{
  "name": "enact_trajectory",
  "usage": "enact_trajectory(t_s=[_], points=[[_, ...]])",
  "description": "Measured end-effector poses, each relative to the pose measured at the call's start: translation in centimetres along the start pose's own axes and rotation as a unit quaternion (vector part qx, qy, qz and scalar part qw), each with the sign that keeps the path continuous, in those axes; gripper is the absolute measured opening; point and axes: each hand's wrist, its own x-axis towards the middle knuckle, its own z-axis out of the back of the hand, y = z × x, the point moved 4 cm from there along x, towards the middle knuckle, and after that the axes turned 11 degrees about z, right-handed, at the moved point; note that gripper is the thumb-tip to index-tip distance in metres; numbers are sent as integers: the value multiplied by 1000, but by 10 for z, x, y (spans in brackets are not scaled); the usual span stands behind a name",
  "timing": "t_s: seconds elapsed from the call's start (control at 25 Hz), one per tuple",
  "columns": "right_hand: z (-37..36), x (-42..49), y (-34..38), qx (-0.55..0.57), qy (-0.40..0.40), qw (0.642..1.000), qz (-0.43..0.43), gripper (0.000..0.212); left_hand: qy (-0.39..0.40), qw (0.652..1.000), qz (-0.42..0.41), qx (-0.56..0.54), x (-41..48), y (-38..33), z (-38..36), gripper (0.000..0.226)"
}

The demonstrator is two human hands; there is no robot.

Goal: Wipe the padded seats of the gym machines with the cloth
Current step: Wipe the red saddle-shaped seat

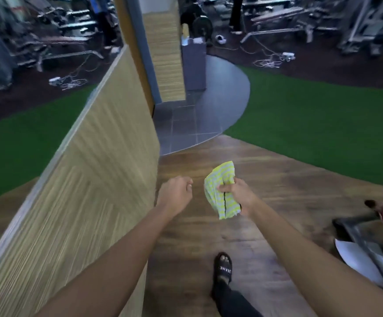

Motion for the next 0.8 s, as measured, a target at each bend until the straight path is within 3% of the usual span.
enact_trajectory(t_s=[0.28,0.52,0.8], points=[[79,154,78,14,-80,996,20,22,7,994,-105,21,187,-121,-6,28],[162,235,119,65,-183,981,15,19,51,980,-186,42,307,-234,-38,29],[277,296,148,106,-345,932,36,31,135,919,-365,69,401,-396,-100,27]])
